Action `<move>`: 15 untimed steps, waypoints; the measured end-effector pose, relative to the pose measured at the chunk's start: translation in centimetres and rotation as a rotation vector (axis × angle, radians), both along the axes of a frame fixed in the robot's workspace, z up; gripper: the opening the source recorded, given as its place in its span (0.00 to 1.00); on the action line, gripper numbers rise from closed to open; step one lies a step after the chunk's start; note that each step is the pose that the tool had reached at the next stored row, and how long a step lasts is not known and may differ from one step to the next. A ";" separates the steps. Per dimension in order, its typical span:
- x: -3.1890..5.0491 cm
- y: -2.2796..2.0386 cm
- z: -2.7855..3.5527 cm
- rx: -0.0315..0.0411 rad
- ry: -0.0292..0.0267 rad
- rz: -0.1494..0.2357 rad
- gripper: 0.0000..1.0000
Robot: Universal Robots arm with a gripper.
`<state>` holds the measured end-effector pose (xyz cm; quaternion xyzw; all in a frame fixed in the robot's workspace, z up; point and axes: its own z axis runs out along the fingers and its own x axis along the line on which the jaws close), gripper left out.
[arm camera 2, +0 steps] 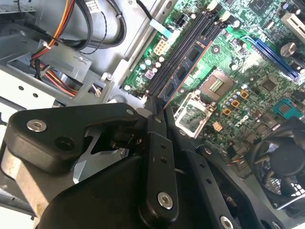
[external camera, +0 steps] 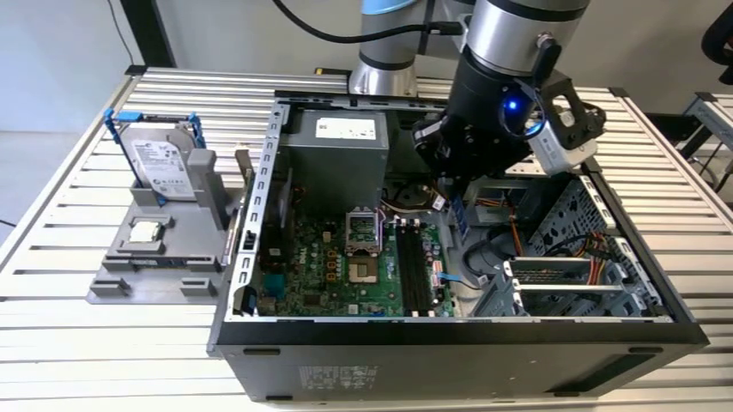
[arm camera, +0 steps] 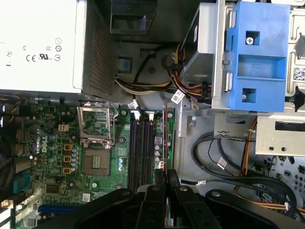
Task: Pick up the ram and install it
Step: 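Insert the ram into the slot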
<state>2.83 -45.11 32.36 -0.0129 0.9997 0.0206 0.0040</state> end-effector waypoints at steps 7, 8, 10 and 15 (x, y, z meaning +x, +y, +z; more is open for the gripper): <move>-0.04 0.00 0.00 0.0000 0.0000 0.000 0.00; -0.04 0.00 0.00 0.0000 0.0000 0.000 0.00; -0.04 0.01 -0.12 0.0001 0.0000 0.000 0.00; -0.04 0.01 -0.99 -0.0023 0.0002 -0.001 0.00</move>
